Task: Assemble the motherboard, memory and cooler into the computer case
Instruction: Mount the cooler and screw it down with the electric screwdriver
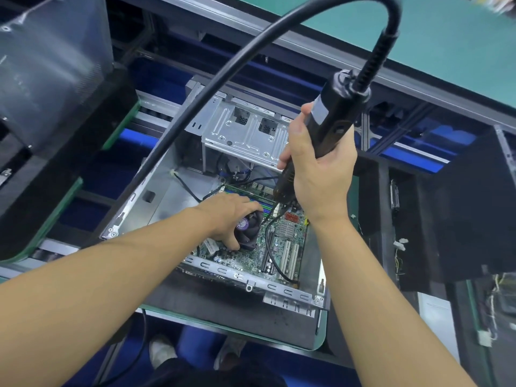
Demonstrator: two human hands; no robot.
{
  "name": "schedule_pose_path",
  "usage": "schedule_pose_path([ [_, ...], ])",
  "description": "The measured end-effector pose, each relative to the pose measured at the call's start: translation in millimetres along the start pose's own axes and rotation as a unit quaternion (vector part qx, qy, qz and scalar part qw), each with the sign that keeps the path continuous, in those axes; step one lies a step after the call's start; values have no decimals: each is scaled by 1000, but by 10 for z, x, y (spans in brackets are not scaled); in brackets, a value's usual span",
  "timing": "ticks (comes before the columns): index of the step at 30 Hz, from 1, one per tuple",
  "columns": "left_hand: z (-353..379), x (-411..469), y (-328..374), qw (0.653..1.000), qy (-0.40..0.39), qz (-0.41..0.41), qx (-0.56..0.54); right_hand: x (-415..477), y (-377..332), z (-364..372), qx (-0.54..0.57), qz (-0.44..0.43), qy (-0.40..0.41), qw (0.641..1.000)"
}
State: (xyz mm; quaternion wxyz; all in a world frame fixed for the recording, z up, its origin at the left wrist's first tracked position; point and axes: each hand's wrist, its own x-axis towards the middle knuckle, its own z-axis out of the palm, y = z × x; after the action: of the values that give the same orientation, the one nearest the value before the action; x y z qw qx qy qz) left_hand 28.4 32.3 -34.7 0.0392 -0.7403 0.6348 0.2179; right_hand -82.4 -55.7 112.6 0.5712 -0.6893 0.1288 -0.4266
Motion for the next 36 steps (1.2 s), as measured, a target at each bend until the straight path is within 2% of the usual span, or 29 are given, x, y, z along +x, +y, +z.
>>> schedule_pose_path([
  [13, 2, 1, -1, 1000, 8, 6, -16, -4, -2, -18, -30, 8, 3, 1000],
  [23, 4, -37, -17, 999, 22, 19, -35, -35, -305, -43, 9, -47, -7, 999],
  [30, -19, -38, -9, 998, 16, 21, -50, -298, -193, -69, 5, 1, 24, 1000],
  [36, -25, -37, -9, 999, 16, 26, -43, -283, -200, -74, 9, 2, 33, 999],
])
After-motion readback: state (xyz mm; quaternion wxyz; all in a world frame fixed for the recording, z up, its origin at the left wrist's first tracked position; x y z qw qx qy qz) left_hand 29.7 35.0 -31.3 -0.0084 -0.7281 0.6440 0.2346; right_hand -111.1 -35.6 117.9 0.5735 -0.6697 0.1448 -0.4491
